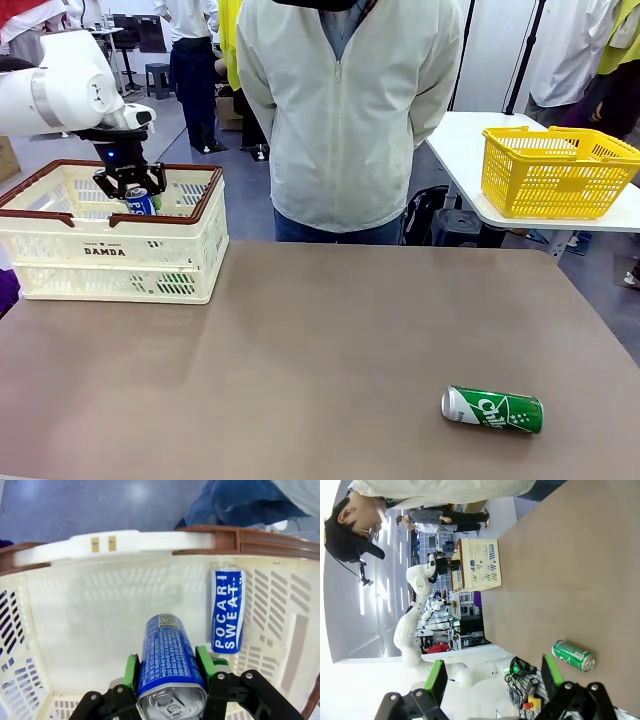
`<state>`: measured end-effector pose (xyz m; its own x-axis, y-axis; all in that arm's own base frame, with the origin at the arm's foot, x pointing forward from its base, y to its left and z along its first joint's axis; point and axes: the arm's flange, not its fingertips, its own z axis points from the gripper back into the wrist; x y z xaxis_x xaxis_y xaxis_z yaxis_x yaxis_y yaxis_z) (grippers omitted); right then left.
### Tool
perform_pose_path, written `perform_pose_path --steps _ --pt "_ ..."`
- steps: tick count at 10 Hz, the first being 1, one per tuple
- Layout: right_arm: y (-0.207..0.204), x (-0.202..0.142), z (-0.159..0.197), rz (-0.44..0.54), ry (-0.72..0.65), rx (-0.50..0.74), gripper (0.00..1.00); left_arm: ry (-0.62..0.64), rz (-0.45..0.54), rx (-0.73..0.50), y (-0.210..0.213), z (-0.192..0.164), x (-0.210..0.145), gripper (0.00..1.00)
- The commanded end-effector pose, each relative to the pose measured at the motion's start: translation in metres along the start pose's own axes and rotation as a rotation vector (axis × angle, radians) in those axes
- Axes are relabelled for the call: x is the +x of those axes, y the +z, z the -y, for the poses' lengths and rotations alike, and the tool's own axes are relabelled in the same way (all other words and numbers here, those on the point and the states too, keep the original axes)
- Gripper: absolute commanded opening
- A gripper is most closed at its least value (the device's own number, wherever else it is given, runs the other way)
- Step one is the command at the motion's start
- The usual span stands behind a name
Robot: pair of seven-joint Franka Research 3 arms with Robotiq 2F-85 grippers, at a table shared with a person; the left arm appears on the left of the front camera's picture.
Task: Place the drinks into the Shopping basket.
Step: Pick up one drink and place it into the Shopping basket.
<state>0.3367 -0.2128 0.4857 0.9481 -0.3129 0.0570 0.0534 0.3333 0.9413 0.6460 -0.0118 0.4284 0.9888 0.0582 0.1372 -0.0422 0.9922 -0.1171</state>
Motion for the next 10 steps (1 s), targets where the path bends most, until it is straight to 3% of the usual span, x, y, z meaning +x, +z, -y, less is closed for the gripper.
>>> perform_pose_path --steps 1,2,3,4,7,10 --pt "0.000 0.000 -0.004 0.008 -0.012 0.006 1.00 0.008 -0.035 0.047 -0.001 0.002 0.005 0.00" --pt "0.000 0.000 -0.004 0.008 -0.012 0.006 1.00 0.009 -0.054 0.047 -0.004 0.002 0.007 0.03" --pt "0.000 0.000 -0.004 0.008 -0.012 0.006 1.00 0.007 -0.056 0.042 -0.005 0.002 0.008 0.61" --pt "0.000 0.000 -0.004 0.008 -0.012 0.006 1.00 0.004 -0.050 0.043 -0.004 0.002 0.007 1.00" --pt "0.000 0.000 -0.004 0.008 -0.012 0.006 1.00 -0.013 -0.014 0.033 0.005 0.003 0.002 1.00" --pt "0.000 0.000 -0.004 0.008 -0.012 0.006 1.00 -0.077 0.071 -0.084 0.075 -0.012 -0.022 1.00"
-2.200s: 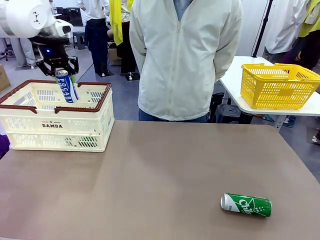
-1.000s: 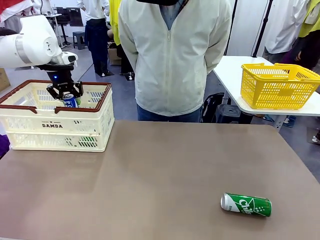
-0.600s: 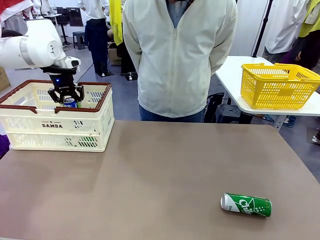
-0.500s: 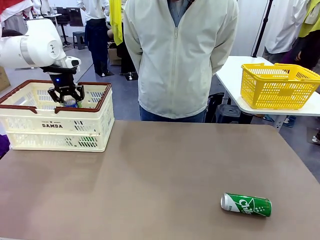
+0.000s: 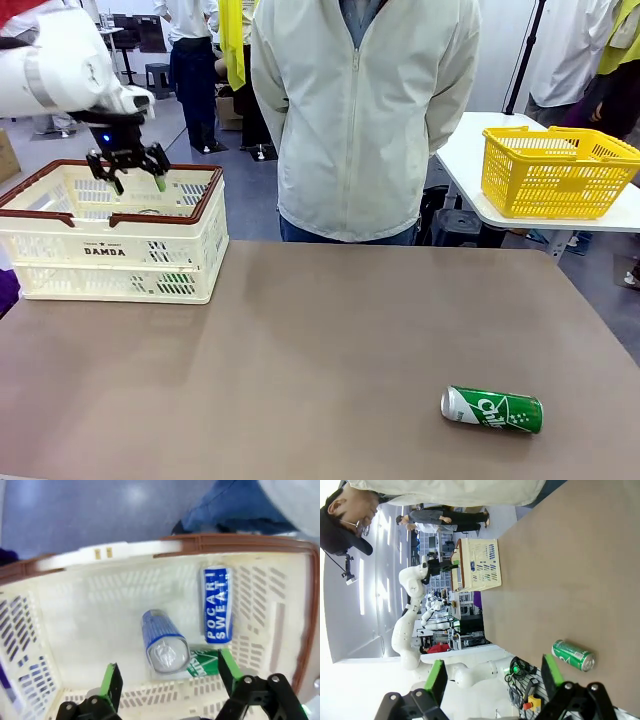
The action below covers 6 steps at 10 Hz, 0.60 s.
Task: Place the drinks into the Shopping basket.
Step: Pick up one drink and place it into the Shopping basket.
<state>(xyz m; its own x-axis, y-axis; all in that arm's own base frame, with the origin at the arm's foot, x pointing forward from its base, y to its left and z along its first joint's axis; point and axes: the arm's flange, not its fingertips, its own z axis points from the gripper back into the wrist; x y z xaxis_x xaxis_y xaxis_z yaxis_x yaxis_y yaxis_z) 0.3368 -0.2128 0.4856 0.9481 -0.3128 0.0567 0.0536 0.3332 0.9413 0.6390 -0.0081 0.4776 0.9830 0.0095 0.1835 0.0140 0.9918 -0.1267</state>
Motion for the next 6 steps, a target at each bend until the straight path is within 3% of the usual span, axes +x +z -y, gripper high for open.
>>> perform_pose_path --steps 1,3,6 --pt "0.000 0.000 -0.004 0.008 -0.012 0.006 1.00 -0.067 0.032 -0.207 0.071 -0.029 -0.033 1.00" --pt "0.000 0.000 -0.004 0.008 -0.012 0.006 1.00 -0.154 0.013 -0.468 0.128 -0.073 -0.064 1.00" --pt "0.000 0.000 -0.004 0.008 -0.012 0.006 1.00 -0.261 0.165 -0.952 0.146 -0.174 -0.170 1.00"
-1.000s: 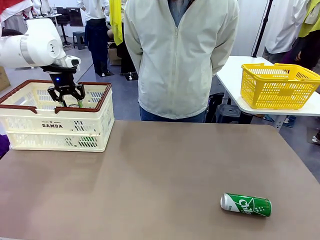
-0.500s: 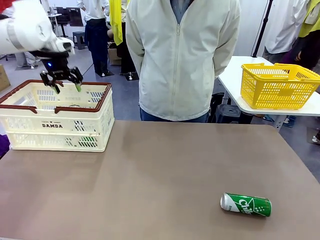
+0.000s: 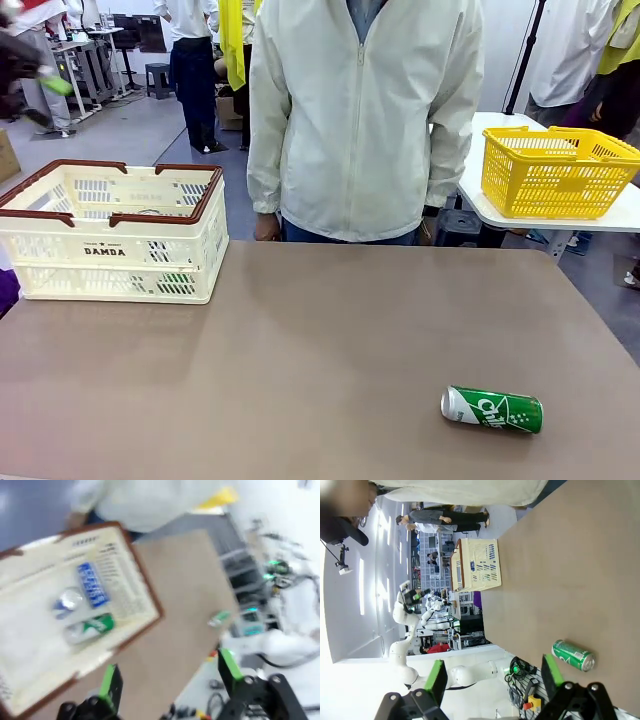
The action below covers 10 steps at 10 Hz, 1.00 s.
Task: Place the drinks into the Shopping basket.
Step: Pick up one drink and place it into the Shopping basket.
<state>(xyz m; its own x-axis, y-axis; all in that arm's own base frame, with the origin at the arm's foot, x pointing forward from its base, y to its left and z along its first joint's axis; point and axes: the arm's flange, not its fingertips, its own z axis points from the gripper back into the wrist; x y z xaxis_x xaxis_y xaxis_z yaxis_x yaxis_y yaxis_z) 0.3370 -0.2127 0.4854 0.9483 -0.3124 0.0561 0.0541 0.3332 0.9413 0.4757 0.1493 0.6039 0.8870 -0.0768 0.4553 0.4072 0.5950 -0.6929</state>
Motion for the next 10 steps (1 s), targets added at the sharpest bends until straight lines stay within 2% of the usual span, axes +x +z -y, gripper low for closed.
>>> perform_pose_path --steps 1,2,4,5,6,10 --pt "0.000 0.000 -0.004 0.009 -0.011 0.006 1.00 0.028 0.023 -0.291 0.033 -0.053 -0.084 1.00" --pt "0.000 0.000 -0.004 0.009 -0.011 0.006 1.00 0.075 0.069 -0.365 0.045 -0.069 -0.118 1.00" --pt "0.000 0.000 -0.004 0.009 -0.011 0.006 1.00 0.053 0.114 -0.427 0.042 -0.096 -0.161 1.00" --pt "0.000 0.000 -0.004 0.009 -0.011 0.006 1.00 0.069 0.052 -0.384 0.029 -0.104 -0.161 1.00" --pt "0.000 0.000 -0.004 0.009 -0.011 0.006 1.00 0.060 0.132 -0.420 0.055 -0.086 -0.171 1.00" --pt "0.000 0.000 -0.004 0.009 -0.011 0.006 1.00 0.060 0.132 -0.420 0.055 -0.086 -0.171 1.00"
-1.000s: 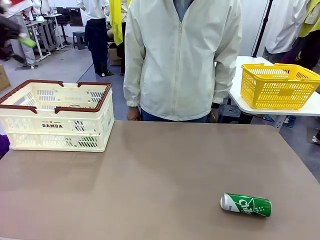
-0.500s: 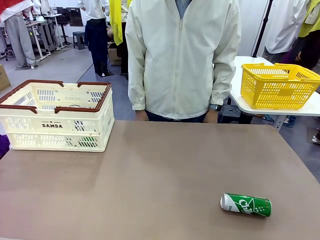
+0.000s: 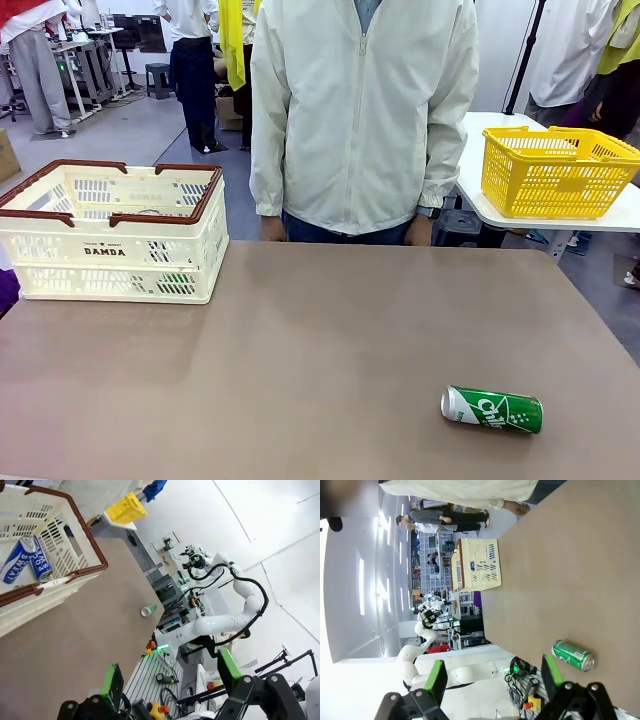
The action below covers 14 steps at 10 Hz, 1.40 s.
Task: Place the drinks into the Shopping basket.
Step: Pick up one drink and place it into the Shopping basket.
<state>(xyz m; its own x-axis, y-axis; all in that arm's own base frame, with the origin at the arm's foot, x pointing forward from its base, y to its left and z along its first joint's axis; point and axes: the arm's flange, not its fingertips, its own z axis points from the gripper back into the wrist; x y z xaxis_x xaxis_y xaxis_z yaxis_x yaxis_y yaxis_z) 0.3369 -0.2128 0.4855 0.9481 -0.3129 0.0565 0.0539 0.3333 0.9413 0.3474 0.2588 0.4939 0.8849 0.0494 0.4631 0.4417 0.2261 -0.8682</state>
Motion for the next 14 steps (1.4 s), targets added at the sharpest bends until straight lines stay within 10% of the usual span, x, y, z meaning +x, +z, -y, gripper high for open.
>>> perform_pose_path --steps 1,6,7,9,11,14 --pt "0.000 0.000 -0.004 0.008 -0.011 0.006 1.00 0.011 0.015 -0.009 0.000 0.003 0.002 1.00" --pt "0.000 0.000 0.000 0.000 0.000 0.000 1.00 0.011 0.015 -0.009 0.000 0.003 0.002 1.00" --pt "-0.042 -0.006 -0.043 -0.339 0.280 -0.221 1.00 0.011 0.015 -0.009 0.000 0.003 0.002 1.00" --pt "-0.128 -0.005 -0.068 -0.592 0.338 -0.387 1.00 0.011 0.015 -0.009 0.000 0.003 0.002 1.00" --pt "-0.211 -0.016 -0.077 -0.863 0.683 -0.611 1.00 0.011 0.015 -0.009 0.000 0.003 0.002 1.00" --pt "-0.279 -0.075 -0.083 -0.951 1.294 -0.617 1.00 0.011 0.015 -0.009 0.000 0.003 0.002 1.00"
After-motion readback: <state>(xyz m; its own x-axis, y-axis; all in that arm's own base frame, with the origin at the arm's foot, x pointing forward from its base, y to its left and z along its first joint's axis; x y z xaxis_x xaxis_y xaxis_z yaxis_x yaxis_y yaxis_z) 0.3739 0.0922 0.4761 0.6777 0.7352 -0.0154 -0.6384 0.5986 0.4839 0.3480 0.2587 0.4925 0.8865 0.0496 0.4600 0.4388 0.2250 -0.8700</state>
